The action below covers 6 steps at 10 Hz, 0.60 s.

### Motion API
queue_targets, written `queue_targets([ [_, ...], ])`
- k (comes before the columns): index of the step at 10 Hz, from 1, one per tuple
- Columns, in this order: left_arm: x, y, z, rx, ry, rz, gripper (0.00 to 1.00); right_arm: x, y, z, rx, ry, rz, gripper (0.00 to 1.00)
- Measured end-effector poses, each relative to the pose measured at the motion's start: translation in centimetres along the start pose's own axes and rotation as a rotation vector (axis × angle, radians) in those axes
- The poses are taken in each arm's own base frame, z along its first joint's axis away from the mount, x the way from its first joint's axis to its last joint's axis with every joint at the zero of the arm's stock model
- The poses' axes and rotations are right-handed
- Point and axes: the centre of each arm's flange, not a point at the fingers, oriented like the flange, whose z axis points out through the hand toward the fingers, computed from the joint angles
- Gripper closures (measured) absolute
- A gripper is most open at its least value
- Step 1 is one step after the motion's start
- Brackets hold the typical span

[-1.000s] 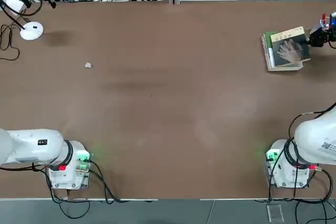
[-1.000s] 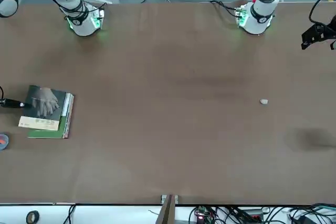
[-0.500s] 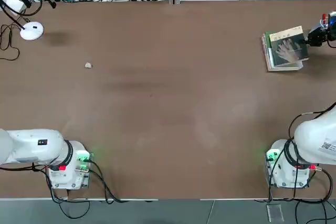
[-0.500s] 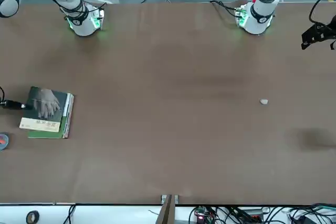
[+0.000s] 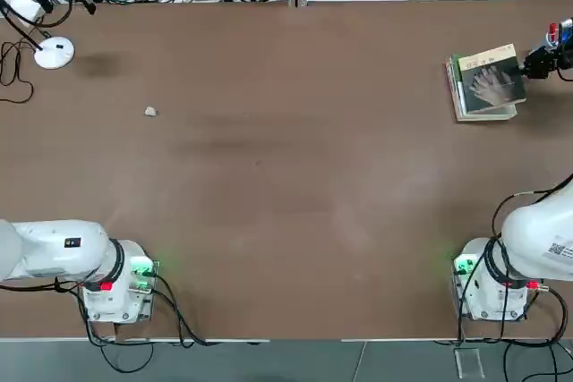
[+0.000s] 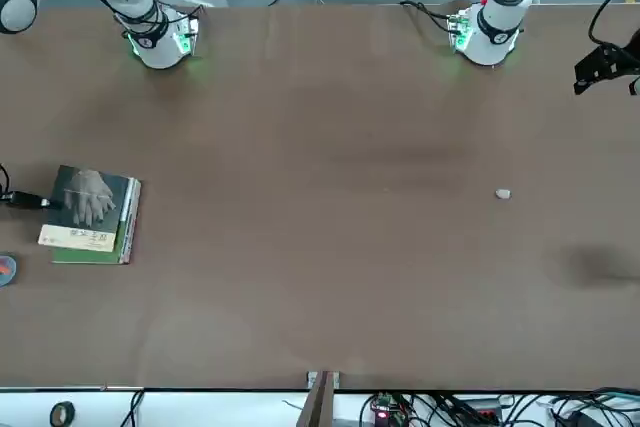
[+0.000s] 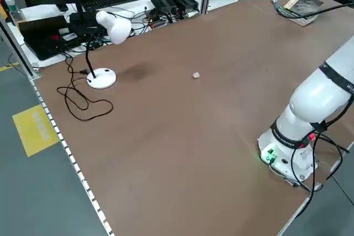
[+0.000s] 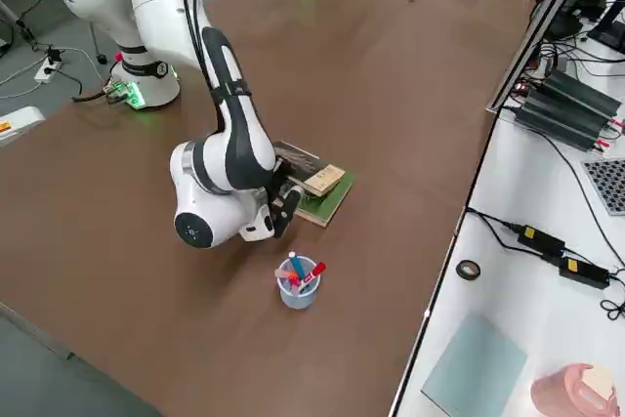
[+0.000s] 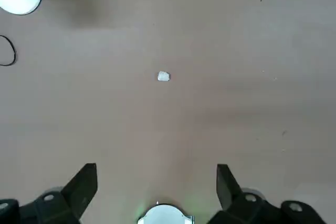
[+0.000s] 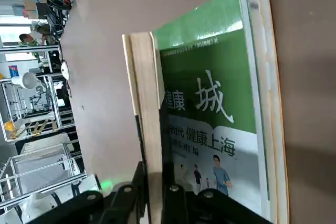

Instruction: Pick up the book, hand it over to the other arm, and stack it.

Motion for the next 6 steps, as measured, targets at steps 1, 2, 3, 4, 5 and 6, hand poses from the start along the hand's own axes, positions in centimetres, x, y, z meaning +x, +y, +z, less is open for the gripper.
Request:
queue_targets([
  [1,0.00,0.00,0.00,0.000,0.000,0.000,0.00,0.01,-0.01,0.01,0.000,0.000,0.000,0.85],
  [2,0.00,-0.01,0.00,0.000,0.000,0.000,0.00,0.05,-0.01,0.04,-0.002,0.001,-0.001,0.85],
  [3,0.00,-0.02,0.00,0.000,0.000,0.000,0.00,0.11,-0.01,0.05,-0.005,0.003,-0.001,0.85],
  [4,0.00,-0.05,0.00,0.000,0.000,-0.001,0.00,0.19,-0.02,0.11,-0.008,0.005,-0.003,0.85],
  [5,0.01,-0.12,0.00,0.000,0.000,-0.002,0.00,0.28,-0.05,0.18,-0.011,0.006,-0.004,0.85],
  [6,0.01,-0.22,0.00,0.000,0.000,-0.004,0.00,0.36,-0.06,0.23,-0.014,0.008,-0.005,0.85],
])
